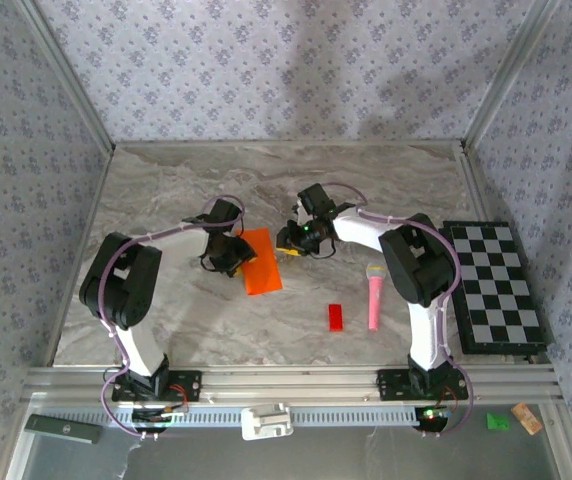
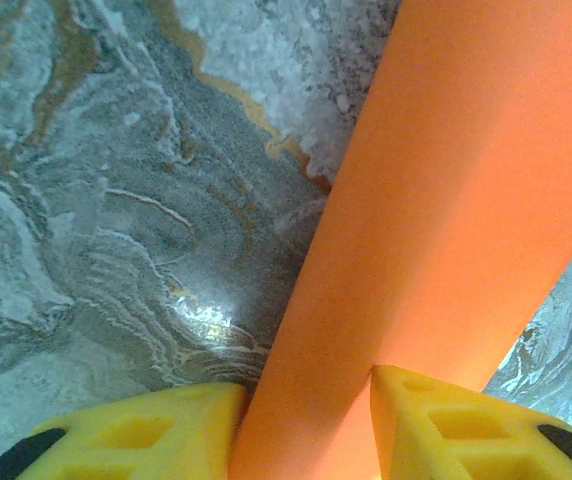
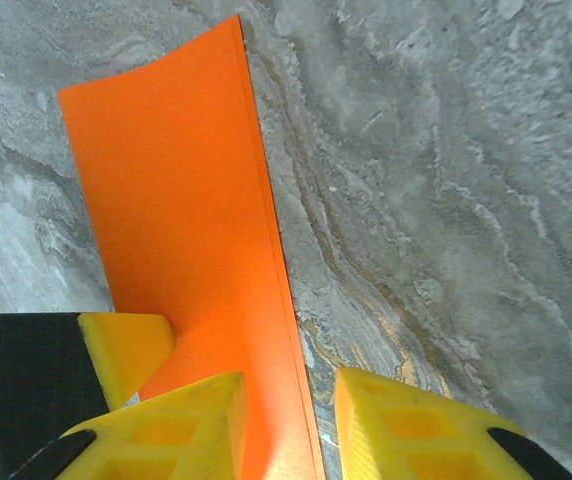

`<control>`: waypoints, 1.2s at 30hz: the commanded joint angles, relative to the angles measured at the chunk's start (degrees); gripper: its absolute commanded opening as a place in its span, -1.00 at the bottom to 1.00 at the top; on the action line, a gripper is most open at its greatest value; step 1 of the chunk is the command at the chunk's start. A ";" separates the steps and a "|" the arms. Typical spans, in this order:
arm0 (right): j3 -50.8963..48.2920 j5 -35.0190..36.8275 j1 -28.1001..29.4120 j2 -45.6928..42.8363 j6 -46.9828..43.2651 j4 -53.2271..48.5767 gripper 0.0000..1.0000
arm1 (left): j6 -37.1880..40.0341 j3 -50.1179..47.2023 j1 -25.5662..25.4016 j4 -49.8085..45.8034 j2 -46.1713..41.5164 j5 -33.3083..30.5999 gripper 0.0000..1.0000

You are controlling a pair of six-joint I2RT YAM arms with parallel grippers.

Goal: Fold a paper plane with a square sheet of paper (pick it up from the middle)
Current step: Hold the square sheet of paper at the center of the table.

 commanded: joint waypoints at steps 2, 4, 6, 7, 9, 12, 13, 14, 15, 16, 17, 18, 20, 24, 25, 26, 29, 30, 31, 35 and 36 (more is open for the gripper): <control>0.36 -0.66 0.74 0.61 -0.45 -0.24 -0.39 | 0.45 -2.42 -0.06 -2.72 7.15 -4.36 -0.11; 0.69 -0.99 1.10 0.87 -0.65 -0.27 -0.39 | 0.71 -2.05 -0.26 -3.05 7.69 -4.33 -0.10; 1.00 -1.37 1.32 1.05 -1.09 -0.22 -0.39 | 1.01 -1.87 -0.41 -3.11 8.12 -4.14 -0.09; 1.23 -1.47 1.49 1.14 -1.36 -0.40 -0.40 | 1.11 -1.77 -0.52 -3.24 8.24 -4.15 -0.10; 1.74 -1.66 1.74 1.41 -1.81 -0.75 -0.40 | 1.29 -1.68 -0.60 -3.46 8.42 -4.14 -0.10; 2.51 -2.05 2.25 1.87 -2.66 -1.27 -0.43 | 1.53 -1.85 -0.61 -3.58 8.52 -4.08 -0.10; 2.77 -2.25 2.44 2.09 -2.86 -1.45 -0.44 | 1.62 -1.86 -0.59 -3.64 8.68 -4.11 -0.10; 3.01 -2.42 2.62 2.38 -3.04 -1.59 -0.44 | 1.64 -1.79 -0.61 -3.61 8.75 -4.11 -0.10; 3.23 -2.53 2.79 2.51 -3.31 -1.66 -0.46 | 1.72 -1.85 -0.61 -3.65 8.85 -4.12 -0.10; 3.56 -2.61 2.95 2.73 -3.39 -1.82 -0.46 | 1.76 -1.77 -0.60 -3.71 8.88 -4.09 -0.10; 3.70 -2.71 3.08 2.96 -3.47 -1.91 -0.47 | 1.82 -1.77 -0.61 -3.67 8.91 -4.10 -0.10; 4.02 -2.89 3.24 3.14 -3.59 -2.00 -0.47 | 1.90 -1.77 -0.61 -3.63 8.94 -4.11 -0.10; 4.40 -2.96 3.40 3.51 -3.60 -2.13 -0.48 | 2.06 -1.69 -0.61 -3.59 9.11 -4.01 -0.10; 5.48 -3.22 3.61 4.52 -3.75 -2.67 -0.50 | 2.17 -1.68 -0.68 -3.57 9.38 -3.93 -0.10; 5.63 -3.28 3.68 4.73 -3.79 -2.89 -0.50 | 2.08 -1.70 -0.72 -3.59 9.47 -3.90 -0.10; 5.82 -3.32 3.68 4.96 -3.90 -3.00 -0.51 | 2.09 -1.77 -0.70 -3.60 9.47 -3.87 -0.10; 6.31 -3.37 3.93 5.53 -4.23 -3.64 -0.52 | 1.91 -1.85 -0.66 -3.56 9.45 -3.90 -0.10; 6.43 -3.41 3.99 5.79 -4.25 -3.86 -0.53 | 1.92 -1.86 -0.69 -3.55 9.55 -3.97 -0.10; 6.45 -3.33 3.97 6.02 -4.27 -4.13 -0.53 | 1.90 -1.82 -0.74 -3.54 9.54 -3.96 -0.10; 6.61 -3.07 4.22 6.98 -4.28 -5.06 -0.55 | 1.82 -1.85 -0.70 -3.47 9.73 -3.76 -0.10; 6.66 -2.73 4.21 7.17 -4.28 -5.24 -0.54 | 1.86 -1.86 -0.70 -3.40 9.74 -3.80 -0.10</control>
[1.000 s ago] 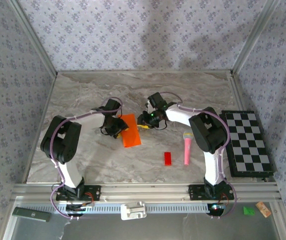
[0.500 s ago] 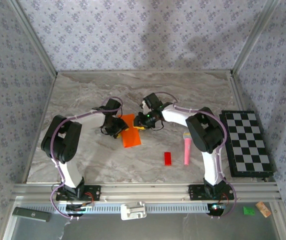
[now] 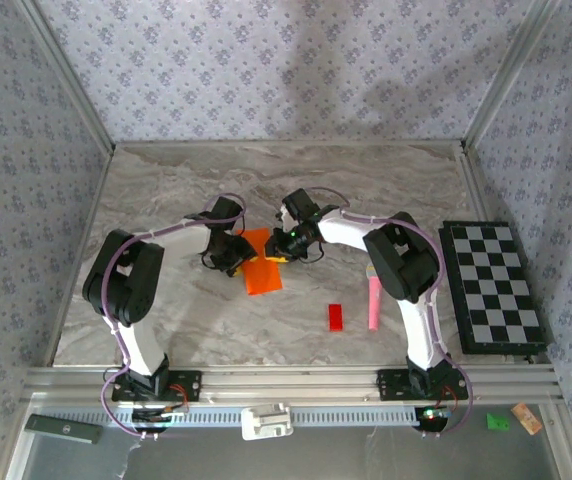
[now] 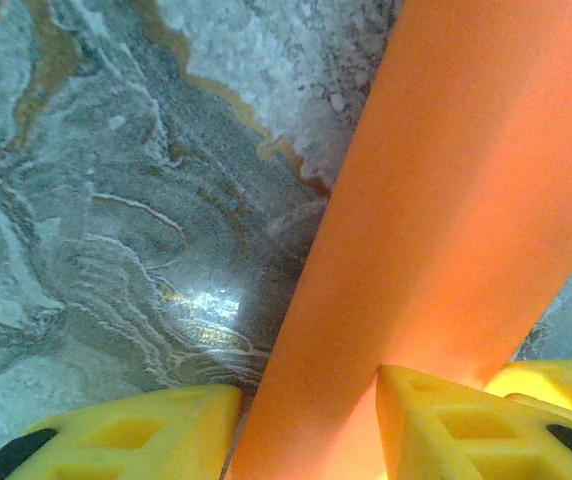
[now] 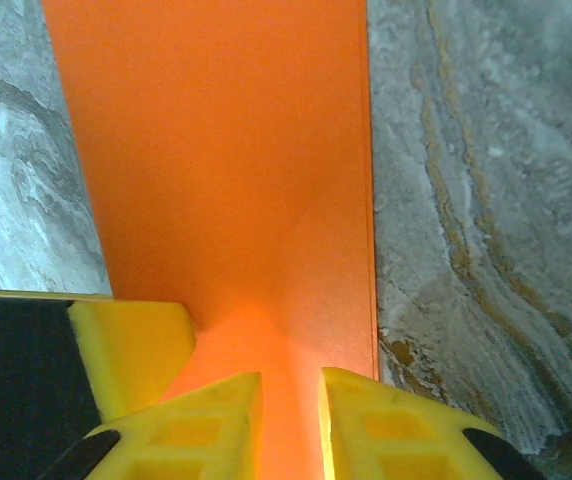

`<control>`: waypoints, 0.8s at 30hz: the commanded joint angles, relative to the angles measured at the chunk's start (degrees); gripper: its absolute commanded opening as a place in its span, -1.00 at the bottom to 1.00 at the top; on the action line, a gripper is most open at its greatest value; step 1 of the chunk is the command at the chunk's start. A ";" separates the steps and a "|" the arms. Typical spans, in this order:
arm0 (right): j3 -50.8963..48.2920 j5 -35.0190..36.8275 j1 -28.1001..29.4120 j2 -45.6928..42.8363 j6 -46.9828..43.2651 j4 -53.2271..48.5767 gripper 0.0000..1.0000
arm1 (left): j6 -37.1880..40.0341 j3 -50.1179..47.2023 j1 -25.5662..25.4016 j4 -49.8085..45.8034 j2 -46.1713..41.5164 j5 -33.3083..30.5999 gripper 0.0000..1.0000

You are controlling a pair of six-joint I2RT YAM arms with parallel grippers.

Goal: Fold a paper plane with a square sheet of paper (pick it up from the middle)
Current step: Hold the square sheet of paper at the center of the table.

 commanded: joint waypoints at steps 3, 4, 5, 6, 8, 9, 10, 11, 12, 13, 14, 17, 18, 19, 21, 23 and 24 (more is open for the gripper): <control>1.57 0.85 0.45 2.27 -1.16 -4.06 -0.55 | 0.68 -3.96 -0.63 -0.94 7.48 -4.04 -0.10; 1.36 1.32 0.43 2.38 -3.17 -4.56 -0.55 | 0.68 -3.96 -0.63 -0.93 7.48 -4.06 -0.10; 1.19 1.87 0.42 2.55 -3.45 -5.04 -0.56 | 0.68 -3.96 -0.63 -0.95 7.42 -4.07 -0.10; 1.15 2.53 0.47 2.72 -3.87 -5.70 -0.56 | 0.76 -3.98 -0.63 -1.05 7.32 -4.03 -0.10; 0.96 3.84 0.38 3.23 -4.56 -7.16 -0.57 | 0.77 -3.87 -0.57 -1.15 6.76 -4.07 -0.10; 0.76 4.72 0.37 3.55 -4.92 -7.90 -0.57 | 0.77 -3.86 -0.55 -1.22 6.23 -4.16 -0.10; 0.72 5.63 0.35 3.90 -5.32 -8.79 -0.58 | 0.77 -3.78 -0.46 -1.18 5.48 -4.11 -0.10; 0.64 6.58 0.38 4.33 -5.71 -9.89 -0.58 | 0.77 -3.65 -0.29 -1.14 4.74 -3.89 -0.10; 0.62 7.29 0.38 4.72 -5.98 -10.59 -0.59 | 0.78 -3.49 -0.06 -0.96 3.56 -3.76 -0.09; 0.55 7.98 0.37 5.14 -6.22 -11.33 -0.60 | 0.90 -3.27 0.25 -1.17 2.15 -3.78 -0.08; 0.46 8.66 0.36 5.56 -6.31 -11.90 -0.60 | 1.15 -3.00 0.64 -1.44 0.72 -4.05 -0.06; 0.76 10.40 0.41 6.66 -6.36 -13.40 -0.62 | 2.34 -2.17 2.35 -2.84 -5.36 -6.19 0.03; 0.93 11.07 0.54 7.02 -6.28 -14.03 -0.64 | 3.12 -1.68 2.86 -3.62 -7.60 -7.24 0.06; 1.24 11.85 0.55 7.24 -6.27 -14.60 -0.65 | 4.08 -1.15 3.20 -4.39 -9.74 -8.25 0.09; 1.79 13.14 0.76 7.65 -6.18 -15.59 -0.66 | 5.92 -0.54 3.57 -4.80 -13.20 -8.95 0.11; 2.46 14.35 0.92 8.05 -5.99 -16.52 -0.68 | 7.68 -0.59 3.58 -2.98 -15.83 -7.41 0.09; 2.89 14.90 1.10 8.24 -6.01 -17.04 -0.69 | 8.49 -1.22 3.58 -0.95 -16.87 -5.40 0.04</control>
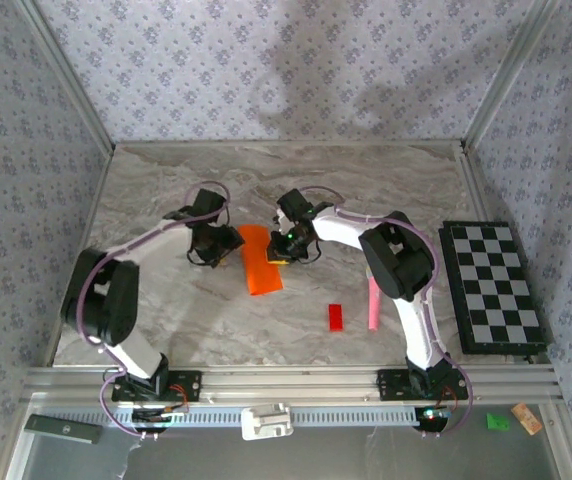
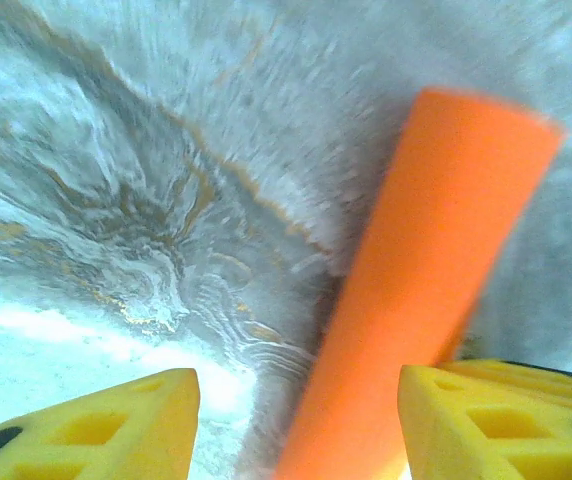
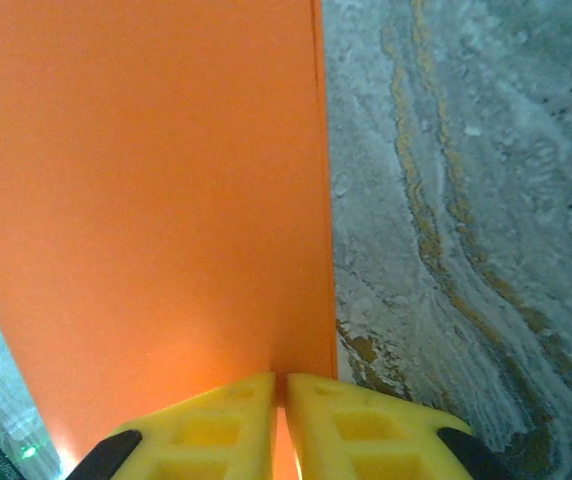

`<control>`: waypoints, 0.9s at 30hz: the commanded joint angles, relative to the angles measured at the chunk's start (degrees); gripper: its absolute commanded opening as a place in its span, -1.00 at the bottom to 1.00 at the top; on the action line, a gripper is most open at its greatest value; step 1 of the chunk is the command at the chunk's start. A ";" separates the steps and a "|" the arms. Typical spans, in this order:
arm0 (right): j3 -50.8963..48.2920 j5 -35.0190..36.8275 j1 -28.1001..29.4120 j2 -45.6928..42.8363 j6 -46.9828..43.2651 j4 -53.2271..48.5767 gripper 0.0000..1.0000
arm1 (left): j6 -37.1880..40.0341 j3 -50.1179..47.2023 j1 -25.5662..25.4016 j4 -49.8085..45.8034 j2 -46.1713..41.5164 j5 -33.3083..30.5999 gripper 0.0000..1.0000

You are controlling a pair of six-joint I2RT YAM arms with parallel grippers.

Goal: Fold a paper plane with a square sheet of paper (pick it up from the middle)
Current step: Hold the square sheet of paper at the center of the table, then first fold the square sheet of paper in half at the center of the table.

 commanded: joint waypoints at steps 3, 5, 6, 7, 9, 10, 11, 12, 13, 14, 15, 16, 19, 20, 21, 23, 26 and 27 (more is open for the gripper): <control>-0.60 11.25 0.59 6.54 -0.37 -10.44 -0.73 | 4.46 -1.93 -0.33 8.21 -4.00 9.09 -0.12; -0.31 11.46 0.88 6.84 -0.01 -10.82 -0.75 | 4.31 -2.83 -0.80 12.09 -2.93 13.08 -0.26; -0.10 11.61 0.85 7.07 0.25 -11.07 -0.75 | 4.23 -3.27 -1.13 13.66 -2.15 14.53 -0.33; 0.04 11.58 1.00 7.28 0.42 -11.38 -0.76 | 4.12 -3.48 -1.42 14.88 -1.33 15.82 -0.38; 0.39 11.78 1.10 7.56 0.75 -11.80 -0.77 | 4.24 -3.29 -1.93 16.27 0.44 17.97 -0.50; 0.55 11.85 1.11 7.67 0.92 -12.05 -0.78 | 4.16 -3.10 -2.13 16.62 1.63 18.88 -0.55; 0.74 11.94 1.15 7.77 0.97 -12.30 -0.79 | 4.20 -3.09 -2.28 17.05 2.52 19.67 -0.59; 0.92 12.03 1.25 7.89 1.08 -12.52 -0.79 | 4.24 -3.12 -2.48 17.53 3.51 20.41 -0.65; 1.16 12.06 1.20 8.02 1.25 -12.84 -0.79 | 4.24 -3.21 -2.67 17.69 4.41 20.81 -0.68; 1.36 12.09 1.30 8.09 1.38 -13.04 -0.80 | 4.31 -3.20 -2.76 17.75 5.12 20.93 -0.71; 1.52 12.22 1.35 8.21 1.48 -13.27 -0.81 | 4.62 -3.34 -2.85 17.78 5.92 21.25 -0.73; 1.66 12.38 1.38 8.34 1.64 -13.48 -0.81 | 4.97 -3.17 -2.94 17.47 6.69 21.31 -0.74; 2.24 12.51 1.54 8.70 2.07 -14.34 -0.81 | 6.12 -3.25 -3.11 17.02 8.63 21.91 -0.79; 2.45 12.59 1.48 8.82 2.28 -14.65 -0.81 | 6.75 -3.26 -3.12 17.06 9.20 22.21 -0.80; 2.54 12.59 1.46 9.02 2.39 -14.84 -0.81 | 7.34 -3.37 -3.12 16.83 9.66 22.35 -0.81; 2.80 12.84 1.49 9.27 2.73 -15.49 -0.82 | 9.19 -3.47 -3.03 16.28 10.42 22.50 -0.83; 2.98 13.46 1.48 9.54 3.07 -16.20 -0.82 | 12.25 -3.53 -2.60 15.02 11.40 22.53 -0.84; 3.15 13.72 1.48 9.62 3.04 -16.59 -0.81 | 13.00 -3.63 -2.36 14.58 11.64 22.53 -0.85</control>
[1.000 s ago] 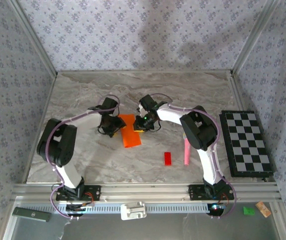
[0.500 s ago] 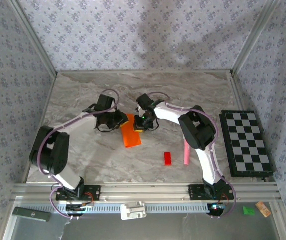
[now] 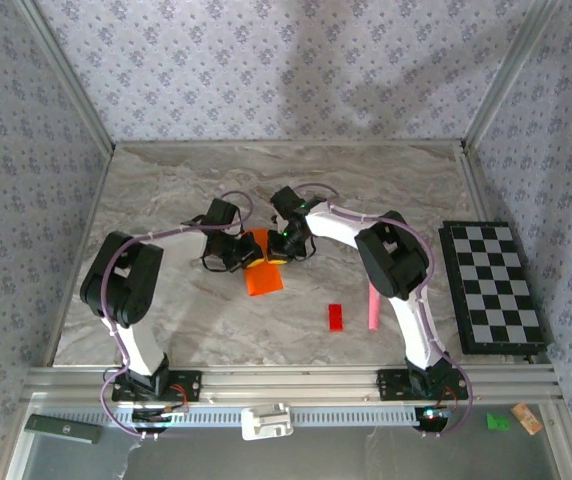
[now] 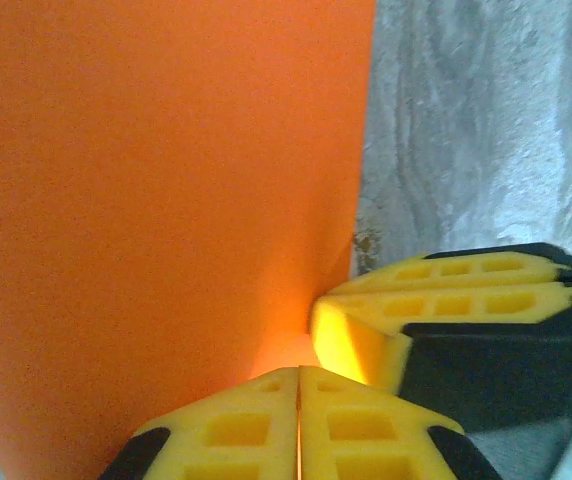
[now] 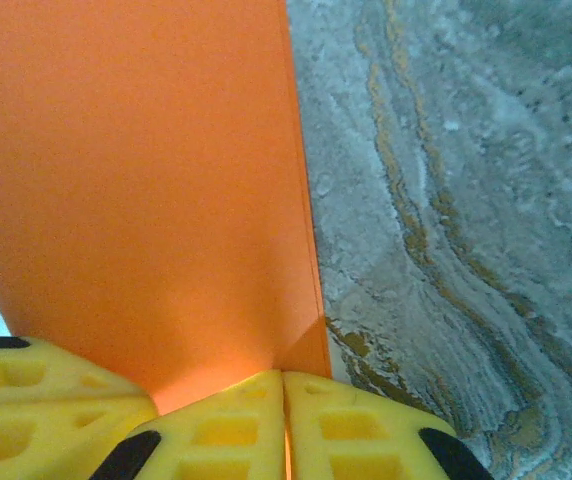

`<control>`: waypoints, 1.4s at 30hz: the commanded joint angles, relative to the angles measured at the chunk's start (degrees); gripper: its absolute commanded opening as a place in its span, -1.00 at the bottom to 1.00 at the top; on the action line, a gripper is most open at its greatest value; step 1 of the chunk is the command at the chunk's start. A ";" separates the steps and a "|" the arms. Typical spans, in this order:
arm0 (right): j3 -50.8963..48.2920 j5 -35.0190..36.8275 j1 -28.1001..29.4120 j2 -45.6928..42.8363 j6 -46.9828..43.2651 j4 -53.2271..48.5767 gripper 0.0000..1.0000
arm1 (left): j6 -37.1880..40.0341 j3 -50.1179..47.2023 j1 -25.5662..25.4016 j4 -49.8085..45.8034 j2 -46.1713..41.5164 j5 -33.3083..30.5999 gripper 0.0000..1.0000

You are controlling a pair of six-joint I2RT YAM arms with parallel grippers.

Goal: Fold a paper plane with a square sheet of paper (pick it up from the middle)
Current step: First fold the square sheet of paper in half at the center of the table.

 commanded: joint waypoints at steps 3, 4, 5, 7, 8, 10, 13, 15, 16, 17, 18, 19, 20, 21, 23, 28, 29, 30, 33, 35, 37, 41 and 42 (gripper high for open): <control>-2.74 11.32 0.31 7.56 1.27 -9.37 -0.82 | 6.29 -0.64 1.40 -2.07 1.49 1.68 -0.86; -2.55 11.82 0.44 7.79 1.24 -9.86 -0.82 | 6.71 -0.98 1.78 -1.97 1.66 1.82 -0.86; -2.38 12.59 0.44 8.00 1.19 -10.39 -0.83 | 6.99 -1.25 2.20 -1.88 1.77 1.86 -0.86; -2.15 13.69 0.57 8.37 1.27 -11.22 -0.83 | 7.51 -1.70 2.92 -1.93 1.93 2.01 -0.85; -2.18 14.30 0.65 8.56 2.57 -11.58 -0.83 | 7.88 -2.09 3.25 -1.97 1.86 1.91 -0.86; -2.19 15.14 0.72 8.86 2.68 -12.18 -0.84 | 8.56 -2.97 4.03 -2.11 1.62 1.69 -0.86; -2.71 15.97 0.59 9.20 2.90 -12.38 -0.85 | 9.42 -5.06 5.66 -2.02 0.70 1.43 -0.86; -3.05 16.23 0.62 9.34 3.02 -12.39 -0.85 | 9.97 -6.77 7.03 -1.93 -0.37 1.13 -0.86; -3.22 16.24 0.64 9.35 3.03 -12.38 -0.85 | 10.30 -7.63 7.85 -1.99 -1.04 0.90 -0.86; -3.33 16.25 0.61 9.40 3.03 -12.42 -0.86 | 10.42 -8.42 8.65 -2.27 -1.80 0.60 -0.85; -3.48 16.27 0.59 9.40 3.09 -12.38 -0.86 | 10.59 -9.00 9.46 -2.52 -2.51 0.44 -0.86; -3.50 16.32 0.62 9.38 3.05 -12.39 -0.86 | 10.77 -9.63 10.40 -2.81 -3.40 0.45 -0.86; -3.55 16.37 0.59 9.33 3.20 -12.31 -0.86 | 10.87 -10.06 11.15 -3.16 -4.44 0.33 -0.86; -3.54 16.39 0.56 9.40 3.20 -12.32 -0.86 | 11.05 -10.33 11.68 -3.53 -5.62 0.30 -0.86; -3.51 16.42 0.58 9.27 3.31 -12.16 -0.86 | 11.33 -9.87 11.92 -4.42 -7.80 0.44 -0.86; -3.51 16.25 0.61 9.12 3.36 -11.95 -0.86 | 8.50 -8.27 9.35 0.04 -11.84 4.98 -0.85; -3.59 16.22 0.64 9.07 3.47 -11.87 -0.86 | 7.97 -7.60 8.29 1.15 -11.68 5.41 -0.85; -3.59 16.15 0.65 9.11 3.55 -11.70 -0.86 | 7.47 -7.10 7.34 2.33 -11.26 5.67 -0.84; -3.56 15.93 0.67 9.35 3.63 -11.63 -0.86 | 6.17 -4.78 4.77 5.50 -7.36 5.78 -0.84; -3.66 15.80 0.74 9.32 3.47 -11.54 -0.86 | 5.58 -2.77 4.28 6.12 -3.62 5.64 -0.84; -3.82 15.81 0.78 9.36 3.37 -11.45 -0.86 | 5.00 -2.05 4.34 7.31 -1.22 4.63 -0.84; -4.32 15.93 0.88 9.23 3.29 -11.34 -0.86 | 5.91 -2.19 5.46 8.07 1.84 3.45 -0.85; -4.47 16.01 0.88 9.22 3.29 -11.41 -0.87 | 6.24 -2.66 6.02 8.09 2.17 3.08 -0.84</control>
